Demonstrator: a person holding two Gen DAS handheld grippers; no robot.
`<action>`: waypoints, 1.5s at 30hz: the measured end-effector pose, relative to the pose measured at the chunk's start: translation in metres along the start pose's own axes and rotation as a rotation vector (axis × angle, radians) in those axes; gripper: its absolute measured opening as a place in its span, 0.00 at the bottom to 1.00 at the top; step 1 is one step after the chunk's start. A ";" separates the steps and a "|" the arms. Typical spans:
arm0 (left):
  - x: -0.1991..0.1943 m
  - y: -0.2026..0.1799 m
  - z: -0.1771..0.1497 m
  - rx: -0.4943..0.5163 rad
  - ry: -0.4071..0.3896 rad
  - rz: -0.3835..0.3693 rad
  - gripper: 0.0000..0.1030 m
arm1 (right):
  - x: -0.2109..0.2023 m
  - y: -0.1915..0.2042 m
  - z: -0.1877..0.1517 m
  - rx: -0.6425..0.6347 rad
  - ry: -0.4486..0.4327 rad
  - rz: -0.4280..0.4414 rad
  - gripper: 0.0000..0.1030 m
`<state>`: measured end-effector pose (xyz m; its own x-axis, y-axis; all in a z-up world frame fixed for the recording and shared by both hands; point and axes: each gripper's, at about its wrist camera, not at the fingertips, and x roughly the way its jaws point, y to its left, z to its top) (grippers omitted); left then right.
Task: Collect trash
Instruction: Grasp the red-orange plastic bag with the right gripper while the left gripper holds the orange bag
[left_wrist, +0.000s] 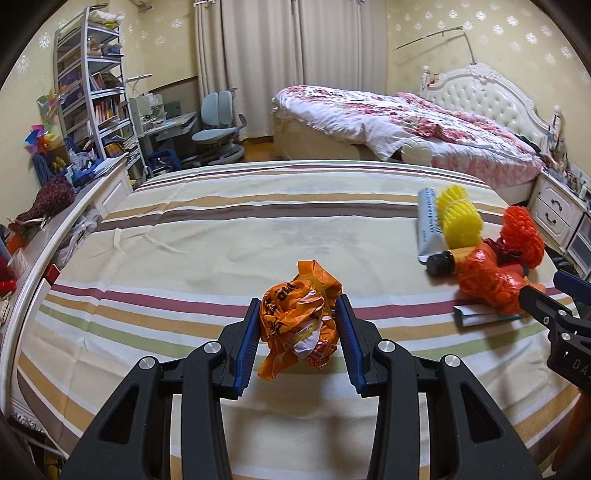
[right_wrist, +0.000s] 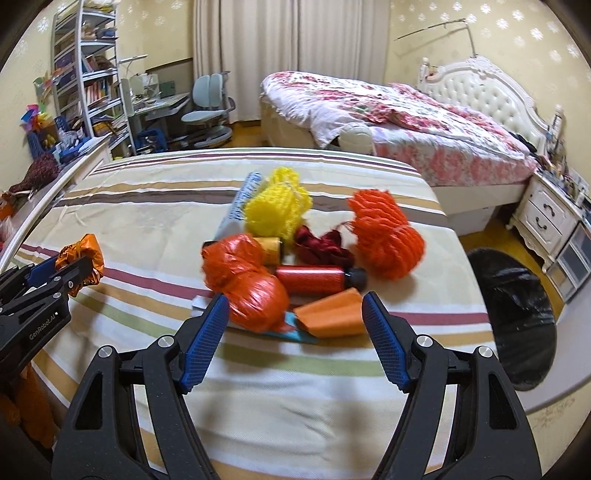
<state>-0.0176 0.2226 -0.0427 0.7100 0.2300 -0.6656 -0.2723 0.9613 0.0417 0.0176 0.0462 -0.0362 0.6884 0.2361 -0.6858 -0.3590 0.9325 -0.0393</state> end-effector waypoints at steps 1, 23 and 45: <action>0.001 0.002 0.000 -0.002 0.001 0.002 0.40 | 0.001 0.003 0.002 -0.007 0.001 0.004 0.70; 0.002 0.013 -0.002 -0.027 -0.011 0.032 0.40 | 0.009 0.023 0.009 -0.024 0.034 0.064 0.57; -0.006 0.012 0.002 -0.037 -0.041 0.021 0.40 | 0.004 0.027 0.010 -0.059 -0.005 0.017 0.35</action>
<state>-0.0240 0.2334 -0.0364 0.7294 0.2569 -0.6340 -0.3110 0.9500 0.0271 0.0172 0.0748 -0.0331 0.6847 0.2532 -0.6834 -0.4071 0.9106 -0.0704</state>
